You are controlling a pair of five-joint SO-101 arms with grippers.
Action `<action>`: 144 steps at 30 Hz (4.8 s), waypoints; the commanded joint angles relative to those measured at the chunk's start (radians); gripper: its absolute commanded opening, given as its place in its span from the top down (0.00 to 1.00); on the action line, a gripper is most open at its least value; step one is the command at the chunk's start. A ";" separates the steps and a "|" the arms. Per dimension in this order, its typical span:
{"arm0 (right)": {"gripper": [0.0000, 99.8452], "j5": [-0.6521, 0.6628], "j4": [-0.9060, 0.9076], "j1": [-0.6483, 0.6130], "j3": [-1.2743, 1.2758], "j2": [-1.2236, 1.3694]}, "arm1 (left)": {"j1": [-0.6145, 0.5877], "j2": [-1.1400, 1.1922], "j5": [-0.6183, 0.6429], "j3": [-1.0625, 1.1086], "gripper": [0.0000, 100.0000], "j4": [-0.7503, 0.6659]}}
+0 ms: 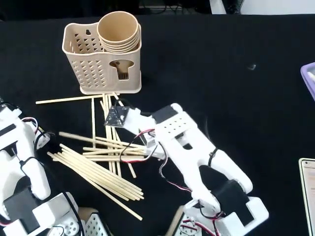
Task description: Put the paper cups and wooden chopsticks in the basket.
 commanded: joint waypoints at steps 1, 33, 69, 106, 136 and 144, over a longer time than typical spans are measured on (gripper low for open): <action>0.91 -0.025 -0.038 -0.064 -0.007 -0.045 | -0.002 -0.014 0.011 -0.005 0.82 -0.017; 0.99 -0.267 -0.058 -0.218 -0.326 0.274 | -0.005 -0.015 0.011 -0.005 0.82 -0.017; 0.99 -0.319 -0.115 -0.244 -0.203 0.088 | -0.010 -0.015 0.008 -0.007 0.82 -0.017; 0.86 -0.235 -0.258 -0.224 -0.124 0.311 | -0.010 -0.015 0.006 -0.007 0.82 -0.017; 0.99 -0.230 -0.118 -0.184 -0.018 0.030 | -0.010 -0.015 0.006 -0.007 0.82 -0.014; 0.99 -0.235 -0.158 -0.173 -0.016 0.036 | -0.010 -0.015 0.006 -0.007 0.82 -0.015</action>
